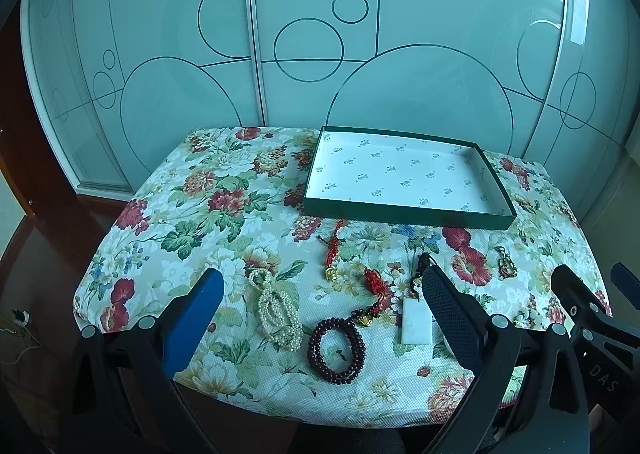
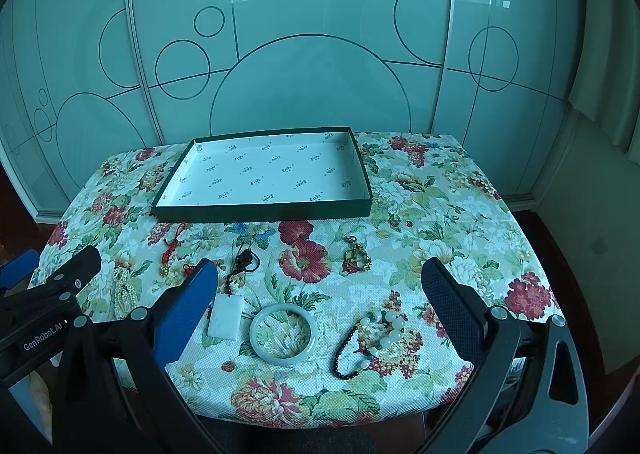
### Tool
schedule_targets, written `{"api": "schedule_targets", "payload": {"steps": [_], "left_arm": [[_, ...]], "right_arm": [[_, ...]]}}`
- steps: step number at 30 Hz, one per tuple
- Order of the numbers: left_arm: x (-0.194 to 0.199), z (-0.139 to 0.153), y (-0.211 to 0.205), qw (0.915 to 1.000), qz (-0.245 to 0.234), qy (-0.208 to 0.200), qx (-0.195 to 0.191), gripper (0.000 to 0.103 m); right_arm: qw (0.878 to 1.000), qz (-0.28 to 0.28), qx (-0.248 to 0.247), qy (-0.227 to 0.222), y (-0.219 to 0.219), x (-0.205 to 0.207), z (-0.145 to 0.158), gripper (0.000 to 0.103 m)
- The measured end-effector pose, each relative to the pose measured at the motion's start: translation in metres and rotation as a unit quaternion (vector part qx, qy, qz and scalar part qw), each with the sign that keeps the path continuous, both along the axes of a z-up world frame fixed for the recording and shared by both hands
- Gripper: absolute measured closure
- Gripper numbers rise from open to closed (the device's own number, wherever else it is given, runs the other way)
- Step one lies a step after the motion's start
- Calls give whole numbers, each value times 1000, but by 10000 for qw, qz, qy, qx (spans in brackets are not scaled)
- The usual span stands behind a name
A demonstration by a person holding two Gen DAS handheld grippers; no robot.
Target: Organize jewelry
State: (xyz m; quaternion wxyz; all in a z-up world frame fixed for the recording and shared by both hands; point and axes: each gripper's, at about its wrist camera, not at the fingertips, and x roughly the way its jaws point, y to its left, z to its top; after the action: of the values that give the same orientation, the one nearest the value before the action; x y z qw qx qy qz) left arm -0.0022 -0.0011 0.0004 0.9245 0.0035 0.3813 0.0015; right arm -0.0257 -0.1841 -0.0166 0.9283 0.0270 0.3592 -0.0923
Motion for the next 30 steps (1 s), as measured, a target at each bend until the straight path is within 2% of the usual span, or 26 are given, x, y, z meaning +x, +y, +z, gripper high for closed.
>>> {"api": "schedule_targets", "payload": {"steps": [30], "left_arm": [[1,-1,-3,10000,5,58,33,4]], "right_arm": [[10000,17,6,21,1,0,-1,2]]}}
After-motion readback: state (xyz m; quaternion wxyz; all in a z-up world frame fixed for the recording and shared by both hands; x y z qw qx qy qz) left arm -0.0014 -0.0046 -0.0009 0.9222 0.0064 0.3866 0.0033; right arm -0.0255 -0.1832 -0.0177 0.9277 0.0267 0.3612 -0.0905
